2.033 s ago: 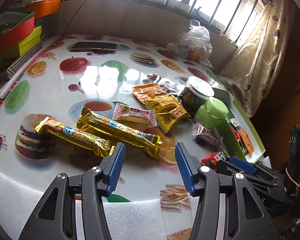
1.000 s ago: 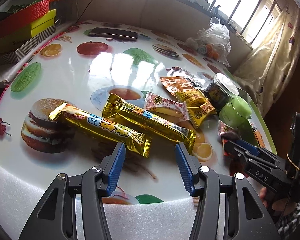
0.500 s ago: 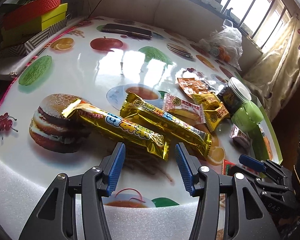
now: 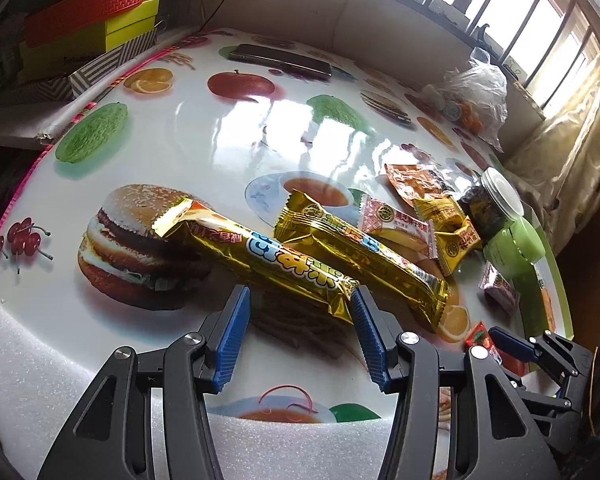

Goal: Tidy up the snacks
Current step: 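Grasp red sweet with right gripper while left gripper grasps gold candy bar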

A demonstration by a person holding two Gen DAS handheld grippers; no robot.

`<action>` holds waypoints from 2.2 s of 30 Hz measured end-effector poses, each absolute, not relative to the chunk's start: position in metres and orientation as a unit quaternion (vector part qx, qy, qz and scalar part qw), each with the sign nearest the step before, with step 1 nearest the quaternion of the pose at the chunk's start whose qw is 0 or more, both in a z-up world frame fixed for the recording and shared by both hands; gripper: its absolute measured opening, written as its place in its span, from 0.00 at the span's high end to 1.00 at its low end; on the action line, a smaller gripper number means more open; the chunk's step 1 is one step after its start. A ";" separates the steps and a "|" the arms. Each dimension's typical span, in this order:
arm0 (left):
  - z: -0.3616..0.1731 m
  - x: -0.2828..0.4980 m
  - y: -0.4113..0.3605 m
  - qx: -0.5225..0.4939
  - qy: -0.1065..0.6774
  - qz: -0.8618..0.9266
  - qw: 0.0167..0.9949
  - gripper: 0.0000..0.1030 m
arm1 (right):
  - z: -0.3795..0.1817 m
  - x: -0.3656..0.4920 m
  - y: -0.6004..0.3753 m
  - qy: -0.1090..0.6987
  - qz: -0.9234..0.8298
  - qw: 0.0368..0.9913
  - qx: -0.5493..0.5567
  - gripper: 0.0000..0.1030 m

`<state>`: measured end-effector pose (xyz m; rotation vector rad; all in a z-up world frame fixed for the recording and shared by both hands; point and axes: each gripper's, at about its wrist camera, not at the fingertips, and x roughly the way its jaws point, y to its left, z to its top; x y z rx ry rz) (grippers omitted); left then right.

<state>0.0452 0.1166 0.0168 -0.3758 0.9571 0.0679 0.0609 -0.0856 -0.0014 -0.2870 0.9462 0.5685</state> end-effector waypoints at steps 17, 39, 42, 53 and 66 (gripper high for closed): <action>0.025 0.052 0.143 -0.227 0.441 0.092 0.864 0.49 | -0.003 0.067 -0.092 0.427 0.245 0.867 -0.078 0.76; 0.011 0.084 0.117 -0.145 0.465 0.107 0.867 0.70 | -0.003 0.066 -0.098 0.428 0.245 0.868 -0.059 0.76; 0.011 0.085 0.114 -0.137 0.464 0.101 0.869 0.74 | -0.003 0.066 -0.098 0.428 0.246 0.868 -0.059 0.76; 0.015 0.079 0.100 -0.116 0.455 0.085 0.879 0.76 | -0.001 0.067 -0.102 0.427 0.228 0.873 -0.053 0.76; 0.039 0.065 0.092 -0.109 0.432 0.071 0.893 0.76 | 0.011 0.060 -0.105 0.412 0.223 0.883 -0.046 0.77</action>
